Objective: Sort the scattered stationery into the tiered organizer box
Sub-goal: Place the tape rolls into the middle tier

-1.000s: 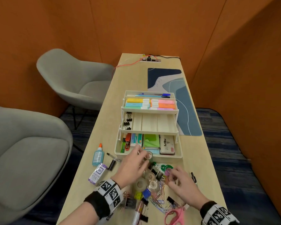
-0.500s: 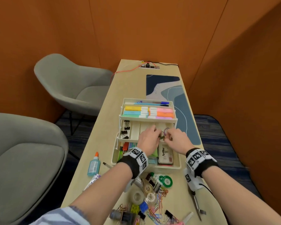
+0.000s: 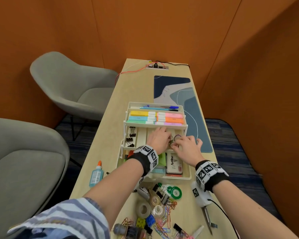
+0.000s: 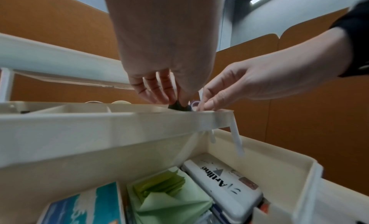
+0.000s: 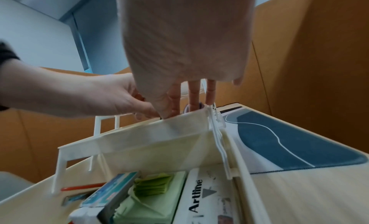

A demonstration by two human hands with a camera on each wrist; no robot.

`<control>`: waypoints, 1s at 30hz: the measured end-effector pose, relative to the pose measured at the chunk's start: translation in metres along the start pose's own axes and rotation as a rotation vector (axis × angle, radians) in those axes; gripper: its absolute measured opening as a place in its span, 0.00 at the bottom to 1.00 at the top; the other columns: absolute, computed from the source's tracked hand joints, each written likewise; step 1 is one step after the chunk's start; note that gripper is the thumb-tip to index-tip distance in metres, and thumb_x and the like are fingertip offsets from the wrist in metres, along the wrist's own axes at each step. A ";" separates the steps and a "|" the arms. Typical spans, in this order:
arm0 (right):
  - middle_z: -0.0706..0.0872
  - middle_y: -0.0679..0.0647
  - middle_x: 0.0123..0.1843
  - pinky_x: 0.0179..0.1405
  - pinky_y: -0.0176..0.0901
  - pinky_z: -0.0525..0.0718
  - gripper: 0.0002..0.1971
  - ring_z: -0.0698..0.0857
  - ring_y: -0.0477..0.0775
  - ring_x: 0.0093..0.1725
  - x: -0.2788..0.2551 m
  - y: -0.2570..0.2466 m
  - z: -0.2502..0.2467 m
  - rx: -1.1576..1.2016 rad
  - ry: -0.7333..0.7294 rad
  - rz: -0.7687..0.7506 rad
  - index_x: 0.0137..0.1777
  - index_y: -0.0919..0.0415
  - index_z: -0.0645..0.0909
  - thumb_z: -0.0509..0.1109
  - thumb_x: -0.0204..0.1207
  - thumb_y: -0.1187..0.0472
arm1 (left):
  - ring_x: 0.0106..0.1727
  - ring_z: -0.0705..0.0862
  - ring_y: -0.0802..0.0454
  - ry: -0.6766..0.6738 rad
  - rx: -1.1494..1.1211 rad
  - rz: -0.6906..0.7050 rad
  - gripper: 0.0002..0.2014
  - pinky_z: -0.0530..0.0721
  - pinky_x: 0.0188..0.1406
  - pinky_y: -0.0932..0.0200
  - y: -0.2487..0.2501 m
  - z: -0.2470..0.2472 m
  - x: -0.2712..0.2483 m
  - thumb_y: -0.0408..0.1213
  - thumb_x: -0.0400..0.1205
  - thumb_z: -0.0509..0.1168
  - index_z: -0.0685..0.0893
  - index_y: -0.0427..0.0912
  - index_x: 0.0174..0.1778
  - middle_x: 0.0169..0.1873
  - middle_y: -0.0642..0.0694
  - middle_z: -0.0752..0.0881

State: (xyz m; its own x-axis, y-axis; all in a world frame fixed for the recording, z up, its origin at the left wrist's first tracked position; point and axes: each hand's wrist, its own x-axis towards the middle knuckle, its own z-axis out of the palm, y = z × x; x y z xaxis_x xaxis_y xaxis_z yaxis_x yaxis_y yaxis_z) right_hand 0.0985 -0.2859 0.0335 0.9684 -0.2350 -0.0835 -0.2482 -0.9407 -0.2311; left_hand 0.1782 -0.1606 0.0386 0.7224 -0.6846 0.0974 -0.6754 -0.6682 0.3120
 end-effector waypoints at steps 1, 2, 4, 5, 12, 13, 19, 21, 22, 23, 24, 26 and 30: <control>0.80 0.46 0.62 0.74 0.70 0.49 0.14 0.67 0.55 0.68 -0.001 -0.001 -0.001 0.009 -0.008 0.005 0.54 0.44 0.83 0.56 0.81 0.49 | 0.59 0.75 0.46 -0.026 0.014 0.001 0.12 0.79 0.55 0.50 0.000 0.000 0.002 0.39 0.84 0.60 0.84 0.44 0.59 0.56 0.44 0.79; 0.81 0.45 0.61 0.75 0.72 0.44 0.15 0.67 0.55 0.69 -0.001 -0.002 -0.002 0.031 0.003 0.011 0.55 0.43 0.83 0.55 0.81 0.50 | 0.59 0.75 0.45 -0.049 0.021 0.002 0.13 0.78 0.55 0.50 0.000 0.001 0.003 0.39 0.84 0.60 0.84 0.46 0.61 0.56 0.44 0.78; 0.83 0.46 0.59 0.75 0.74 0.39 0.15 0.68 0.54 0.70 -0.003 -0.003 -0.003 0.083 0.035 0.031 0.59 0.42 0.82 0.56 0.81 0.54 | 0.59 0.74 0.45 -0.083 0.011 0.001 0.14 0.77 0.55 0.50 0.000 0.001 0.003 0.38 0.84 0.61 0.83 0.48 0.64 0.57 0.43 0.77; 0.84 0.47 0.59 0.75 0.74 0.38 0.16 0.68 0.54 0.70 -0.004 -0.003 -0.003 0.100 0.038 0.042 0.61 0.43 0.81 0.56 0.80 0.55 | 0.60 0.74 0.45 -0.087 -0.002 -0.003 0.15 0.77 0.55 0.50 -0.001 0.001 0.001 0.37 0.84 0.61 0.82 0.49 0.66 0.57 0.42 0.77; 0.79 0.48 0.63 0.75 0.73 0.36 0.16 0.66 0.55 0.72 -0.009 -0.003 -0.003 0.152 0.064 0.041 0.63 0.45 0.78 0.55 0.81 0.60 | 0.44 0.78 0.50 0.141 -0.184 0.037 0.10 0.79 0.41 0.55 -0.002 -0.016 -0.056 0.36 0.83 0.61 0.83 0.44 0.58 0.47 0.46 0.78; 0.78 0.48 0.62 0.76 0.71 0.38 0.16 0.67 0.55 0.71 -0.013 -0.005 -0.003 0.147 0.122 0.028 0.62 0.46 0.78 0.55 0.81 0.60 | 0.44 0.78 0.52 0.136 -0.185 0.069 0.09 0.77 0.40 0.59 -0.002 -0.016 -0.073 0.37 0.83 0.60 0.82 0.44 0.56 0.46 0.48 0.78; 0.74 0.48 0.54 0.59 0.40 0.76 0.10 0.75 0.46 0.54 -0.088 -0.020 0.022 0.373 0.203 -0.162 0.54 0.54 0.79 0.61 0.79 0.67 | 0.51 0.77 0.58 -0.156 -0.175 0.081 0.09 0.79 0.55 0.61 -0.006 0.013 -0.169 0.38 0.84 0.57 0.79 0.45 0.58 0.53 0.52 0.79; 0.74 0.44 0.54 0.53 0.32 0.78 0.08 0.77 0.40 0.51 -0.125 -0.023 0.041 0.408 0.030 -0.193 0.53 0.52 0.78 0.61 0.80 0.64 | 0.59 0.74 0.55 -0.251 -0.116 0.044 0.14 0.78 0.64 0.56 -0.008 0.028 -0.193 0.39 0.82 0.60 0.76 0.46 0.64 0.60 0.50 0.77; 0.73 0.42 0.53 0.51 0.30 0.78 0.07 0.77 0.38 0.50 -0.141 -0.022 0.053 0.398 -0.026 -0.189 0.52 0.50 0.78 0.61 0.81 0.63 | 0.64 0.72 0.53 -0.316 -0.083 0.028 0.18 0.75 0.68 0.55 -0.008 0.035 -0.204 0.39 0.81 0.61 0.73 0.46 0.68 0.65 0.48 0.73; 0.73 0.41 0.52 0.50 0.30 0.79 0.07 0.77 0.37 0.49 -0.155 -0.019 0.064 0.385 -0.056 -0.169 0.52 0.49 0.78 0.60 0.81 0.61 | 0.68 0.70 0.51 -0.368 -0.059 0.020 0.22 0.73 0.70 0.55 -0.008 0.043 -0.213 0.39 0.80 0.63 0.70 0.46 0.71 0.69 0.47 0.70; 0.73 0.41 0.52 0.50 0.31 0.80 0.07 0.77 0.37 0.49 -0.167 -0.014 0.073 0.374 -0.069 -0.140 0.52 0.48 0.78 0.60 0.82 0.60 | 0.70 0.68 0.50 -0.390 -0.045 0.019 0.25 0.73 0.70 0.54 -0.007 0.049 -0.220 0.39 0.80 0.65 0.67 0.47 0.73 0.70 0.46 0.68; 0.73 0.39 0.53 0.53 0.30 0.80 0.08 0.77 0.35 0.51 -0.187 -0.004 0.084 0.375 -0.082 -0.085 0.51 0.46 0.78 0.60 0.82 0.61 | 0.71 0.68 0.50 -0.366 -0.020 0.017 0.26 0.73 0.69 0.56 -0.005 0.056 -0.226 0.39 0.80 0.66 0.66 0.48 0.74 0.71 0.46 0.67; 0.74 0.39 0.50 0.54 0.30 0.77 0.11 0.75 0.33 0.51 -0.207 0.007 0.086 0.364 -0.094 -0.031 0.47 0.43 0.76 0.60 0.81 0.63 | 0.69 0.68 0.51 -0.302 -0.031 -0.064 0.27 0.72 0.68 0.58 -0.007 0.059 -0.225 0.40 0.80 0.66 0.66 0.48 0.74 0.71 0.48 0.68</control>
State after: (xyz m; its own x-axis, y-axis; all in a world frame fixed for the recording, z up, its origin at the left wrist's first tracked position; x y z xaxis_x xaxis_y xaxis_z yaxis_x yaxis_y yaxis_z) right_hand -0.1063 -0.2230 -0.0343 0.9734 -0.1683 -0.1556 -0.2274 -0.7945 -0.5630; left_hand 0.0115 -0.0195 -0.0414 0.6832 -0.7004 -0.2066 -0.6221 -0.7064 0.3376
